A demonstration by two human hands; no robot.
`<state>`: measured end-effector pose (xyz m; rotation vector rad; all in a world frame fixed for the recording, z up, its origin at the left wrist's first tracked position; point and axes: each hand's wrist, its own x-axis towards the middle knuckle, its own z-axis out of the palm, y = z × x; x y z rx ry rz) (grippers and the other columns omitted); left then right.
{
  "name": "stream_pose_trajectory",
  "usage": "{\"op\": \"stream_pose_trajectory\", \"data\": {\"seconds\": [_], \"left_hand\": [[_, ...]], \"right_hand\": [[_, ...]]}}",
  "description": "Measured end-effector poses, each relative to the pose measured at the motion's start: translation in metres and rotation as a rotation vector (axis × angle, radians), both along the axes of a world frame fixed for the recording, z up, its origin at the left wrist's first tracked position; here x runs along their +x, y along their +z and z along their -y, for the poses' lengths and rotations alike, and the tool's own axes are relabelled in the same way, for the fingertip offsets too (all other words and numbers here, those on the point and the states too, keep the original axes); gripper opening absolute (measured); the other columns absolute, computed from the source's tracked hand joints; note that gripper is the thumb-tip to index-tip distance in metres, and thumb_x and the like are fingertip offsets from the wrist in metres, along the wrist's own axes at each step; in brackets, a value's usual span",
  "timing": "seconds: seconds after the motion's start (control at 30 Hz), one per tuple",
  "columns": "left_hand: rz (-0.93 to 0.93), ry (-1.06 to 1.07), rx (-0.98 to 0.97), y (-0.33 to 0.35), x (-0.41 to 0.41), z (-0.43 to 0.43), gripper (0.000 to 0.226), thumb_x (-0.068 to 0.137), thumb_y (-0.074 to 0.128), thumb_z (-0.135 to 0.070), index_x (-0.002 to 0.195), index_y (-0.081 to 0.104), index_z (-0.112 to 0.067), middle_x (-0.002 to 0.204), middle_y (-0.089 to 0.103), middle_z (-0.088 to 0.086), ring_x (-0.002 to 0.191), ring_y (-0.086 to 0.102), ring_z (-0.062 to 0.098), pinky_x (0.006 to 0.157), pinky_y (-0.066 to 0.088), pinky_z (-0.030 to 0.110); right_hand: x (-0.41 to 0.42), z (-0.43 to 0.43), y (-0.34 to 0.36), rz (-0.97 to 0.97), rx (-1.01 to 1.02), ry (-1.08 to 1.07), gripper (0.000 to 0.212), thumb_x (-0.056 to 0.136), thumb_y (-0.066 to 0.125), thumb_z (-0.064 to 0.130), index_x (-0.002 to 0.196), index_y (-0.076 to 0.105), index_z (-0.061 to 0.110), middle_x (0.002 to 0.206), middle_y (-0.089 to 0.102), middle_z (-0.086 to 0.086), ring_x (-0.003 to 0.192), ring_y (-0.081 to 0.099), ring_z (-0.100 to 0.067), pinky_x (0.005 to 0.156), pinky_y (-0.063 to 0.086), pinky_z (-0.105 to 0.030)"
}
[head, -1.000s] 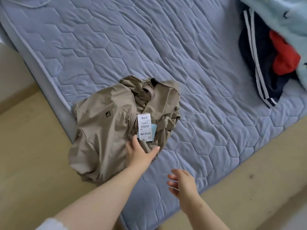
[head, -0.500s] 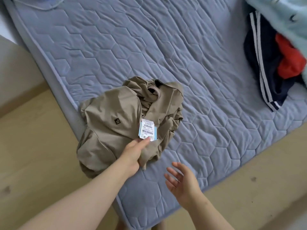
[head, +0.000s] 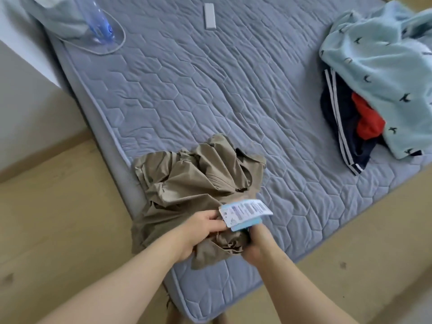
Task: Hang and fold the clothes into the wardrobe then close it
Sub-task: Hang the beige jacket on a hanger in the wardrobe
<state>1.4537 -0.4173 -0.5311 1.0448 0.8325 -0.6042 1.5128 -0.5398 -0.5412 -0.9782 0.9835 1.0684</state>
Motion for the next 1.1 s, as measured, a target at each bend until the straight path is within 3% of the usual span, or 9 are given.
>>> {"op": "stream_pose_trajectory", "data": {"seconds": [0.1, 0.23, 0.33, 0.5, 0.57, 0.77, 0.83, 0.93, 1.1], "left_hand": [[-0.056, 0.306, 0.043, 0.032, 0.005, -0.015, 0.028, 0.088, 0.059, -0.019, 0.113, 0.063, -0.008, 0.098, 0.071, 0.013, 0.087, 0.068, 0.025, 0.08, 0.055, 0.033], [-0.056, 0.427, -0.234, 0.105, 0.015, -0.036, 0.047, 0.088, 0.053, -0.043, 0.078, 0.075, -0.002, 0.078, 0.071, 0.016, 0.068, 0.069, 0.027, 0.068, 0.057, 0.034], [0.065, 0.491, -0.26, 0.166, 0.022, -0.049, 0.039, 0.086, 0.054, -0.031, 0.076, 0.075, 0.001, 0.077, 0.071, 0.02, 0.065, 0.069, 0.031, 0.061, 0.058, 0.037], [0.223, 0.506, -0.045, 0.261, 0.023, -0.076, 0.03, 0.09, 0.052, -0.021, 0.097, 0.064, 0.005, 0.076, 0.071, 0.02, 0.059, 0.069, 0.029, 0.059, 0.054, 0.035], [0.316, 0.529, 0.086, 0.295, 0.019, -0.093, 0.026, 0.09, 0.054, -0.019, 0.095, 0.064, 0.004, 0.072, 0.07, 0.019, 0.054, 0.067, 0.026, 0.049, 0.055, 0.029], [0.512, 0.676, 0.074, 0.386, -0.005, -0.143, 0.044, 0.093, 0.053, -0.032, 0.057, 0.07, -0.013, 0.054, 0.066, 0.005, 0.045, 0.064, 0.016, 0.043, 0.053, 0.024], [0.51, 0.703, 0.07, 0.415, -0.012, -0.156, 0.048, 0.093, 0.052, -0.021, 0.052, 0.07, -0.004, 0.057, 0.067, 0.009, 0.045, 0.065, 0.017, 0.05, 0.056, 0.026], [0.462, 0.799, 0.015, 0.454, -0.019, -0.163, 0.023, 0.09, 0.054, -0.006, 0.071, 0.061, 0.005, 0.065, 0.065, 0.016, 0.044, 0.064, 0.024, 0.077, 0.054, 0.031], [0.678, 0.785, 0.138, 0.484, -0.016, -0.161, 0.021, 0.093, 0.048, 0.0, 0.074, 0.054, -0.006, 0.046, 0.054, 0.004, 0.037, 0.05, 0.008, 0.034, 0.042, 0.014]], "right_hand": [[0.006, -0.016, 0.041, 0.058, 0.041, -0.045, 0.037, 0.087, 0.033, -0.001, 0.118, 0.055, -0.001, 0.112, 0.061, -0.023, 0.093, 0.061, -0.035, 0.088, 0.05, -0.047], [0.006, -0.037, 0.117, 0.131, 0.154, 0.126, 0.023, 0.08, 0.035, 0.003, 0.079, 0.058, 0.0, 0.066, 0.064, -0.016, 0.054, 0.064, -0.027, 0.059, 0.055, -0.031], [0.005, -0.052, 0.18, 0.257, 0.305, 0.233, 0.035, 0.086, 0.047, 0.021, 0.072, 0.073, 0.002, 0.074, 0.071, -0.015, 0.059, 0.069, -0.026, 0.055, 0.055, -0.028], [0.016, -0.067, 0.274, 0.523, 0.412, 0.189, 0.039, 0.091, 0.053, 0.026, 0.12, 0.059, 0.001, 0.114, 0.064, -0.024, 0.099, 0.064, -0.035, 0.081, 0.054, -0.039], [0.026, -0.073, 0.306, 0.619, 0.41, 0.152, 0.038, 0.093, 0.05, 0.027, 0.122, 0.056, 0.003, 0.115, 0.064, -0.022, 0.102, 0.061, -0.035, 0.084, 0.051, -0.041], [0.046, -0.082, 0.382, 0.775, 0.45, -0.091, 0.004, 0.094, 0.051, 0.019, 0.093, 0.048, 0.021, 0.086, 0.06, -0.007, 0.065, 0.063, -0.017, 0.052, 0.053, -0.027], [0.048, -0.084, 0.404, 0.84, 0.45, -0.108, 0.007, 0.095, 0.051, 0.021, 0.087, 0.049, 0.02, 0.085, 0.06, -0.004, 0.068, 0.063, -0.016, 0.051, 0.052, -0.026], [0.048, -0.088, 0.44, 0.917, 0.463, -0.13, 0.004, 0.093, 0.054, 0.02, 0.089, 0.053, 0.018, 0.086, 0.063, -0.004, 0.076, 0.063, -0.017, 0.05, 0.052, -0.026], [0.042, -0.09, 0.474, 1.079, 0.435, -0.07, 0.01, 0.092, 0.056, 0.022, 0.083, 0.058, 0.024, 0.087, 0.066, -0.002, 0.076, 0.062, -0.018, 0.06, 0.05, -0.03]]}}
